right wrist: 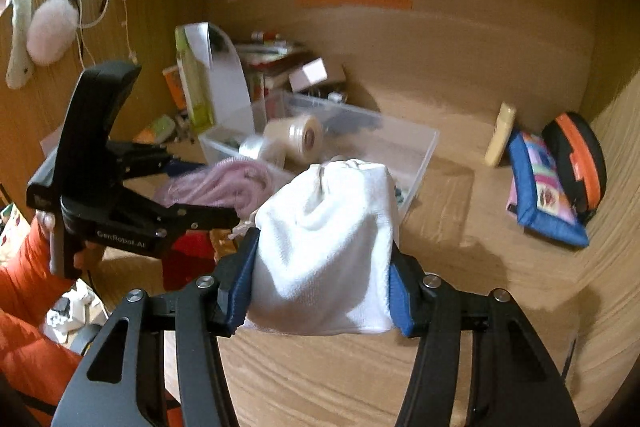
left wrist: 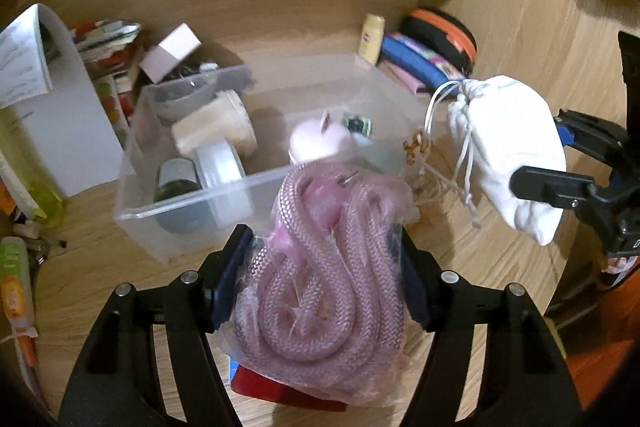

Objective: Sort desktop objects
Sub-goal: 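Grasp the pink rope bag with the left tool while the right tool grasps the white pouch, then carry the rope bag with the left tool while the right tool lowers the pouch into the box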

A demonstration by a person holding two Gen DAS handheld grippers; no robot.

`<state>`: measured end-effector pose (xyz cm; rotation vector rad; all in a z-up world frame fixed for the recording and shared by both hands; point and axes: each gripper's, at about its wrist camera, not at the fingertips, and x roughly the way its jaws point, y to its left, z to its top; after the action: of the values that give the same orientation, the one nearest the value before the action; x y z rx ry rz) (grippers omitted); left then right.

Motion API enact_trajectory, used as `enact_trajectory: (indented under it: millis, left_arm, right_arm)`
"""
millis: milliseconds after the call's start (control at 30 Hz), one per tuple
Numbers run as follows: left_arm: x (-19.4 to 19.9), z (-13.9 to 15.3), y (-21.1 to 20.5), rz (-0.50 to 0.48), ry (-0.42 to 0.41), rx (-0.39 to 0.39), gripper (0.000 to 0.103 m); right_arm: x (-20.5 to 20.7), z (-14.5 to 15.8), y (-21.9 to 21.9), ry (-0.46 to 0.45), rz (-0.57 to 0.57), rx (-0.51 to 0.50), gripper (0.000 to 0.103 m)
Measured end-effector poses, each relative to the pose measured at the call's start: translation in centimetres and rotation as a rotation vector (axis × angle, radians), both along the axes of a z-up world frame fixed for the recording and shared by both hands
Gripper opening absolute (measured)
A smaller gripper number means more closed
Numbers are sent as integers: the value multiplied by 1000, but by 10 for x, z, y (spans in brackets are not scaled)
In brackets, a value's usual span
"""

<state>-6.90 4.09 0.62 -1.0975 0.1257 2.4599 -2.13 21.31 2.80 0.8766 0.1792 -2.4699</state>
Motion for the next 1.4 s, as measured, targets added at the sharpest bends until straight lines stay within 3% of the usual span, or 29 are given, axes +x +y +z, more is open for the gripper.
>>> enact_trajectory:
  millis: [33, 67, 100, 133, 267, 400, 433, 567, 667, 767, 833, 933, 1133, 1267, 1300, 1367, 1400]
  left_arm:
    - [0, 3, -3, 7, 7, 14, 67]
    - [0, 7, -6, 14, 15, 33, 61]
    - [1, 10, -9, 11, 17, 55, 46]
    - [-1, 13, -10, 0, 3, 77, 21]
    - [-4, 21, -15, 33, 33, 66, 18]
    - [-7, 10, -21, 28, -19, 59, 18]
    - [-6, 6, -21, 23, -29, 48, 23]
    - [4, -4, -17, -30, -13, 1, 71]
    - [9, -12, -5, -92, -11, -58, 78]
    - [3, -25, 6, -139, -59, -105, 91]
    - [-3, -35, 14, -184, -109, -119, 92]
    - [-8, -45, 25, -222, -101, -196, 94]
    - [-24, -61, 30, -266, -157, -257, 96]
    - [-37, -70, 25, -272, -207, -205, 96]
    - [-38, -70, 24, -268, -201, -202, 95]
    - [-35, -69, 22, -257, -165, -187, 79]
    - [-32, -69, 22, -260, -153, -187, 75]
  right_arm:
    - [-2, 4, 0, 11, -3, -7, 52]
    - [-4, 6, 0, 16, -8, -7, 52]
    - [-6, 9, -1, 24, -14, -6, 52]
    - [-8, 11, -1, 29, -17, -10, 52]
    - [-15, 18, 0, 38, -17, -31, 52]
    - [-22, 17, -1, 37, -23, -37, 52]
    - [-23, 16, 0, 34, -25, -40, 52]
    - [-29, 15, 3, 20, -37, -62, 52]
    - [-32, 15, 6, 14, -46, -78, 52]
    - [-36, 15, 8, 3, -54, -97, 52]
    - [-37, 16, 10, -7, -55, -112, 52]
    - [-37, 16, 13, -9, -66, -116, 52]
    - [-35, 18, 22, -11, -93, -122, 52]
    - [-36, 15, 25, -25, -99, -134, 52]
    - [-37, 14, 26, -28, -100, -136, 52]
    - [-41, 11, 26, -42, -103, -145, 52]
    - [-42, 11, 25, -47, -103, -150, 52]
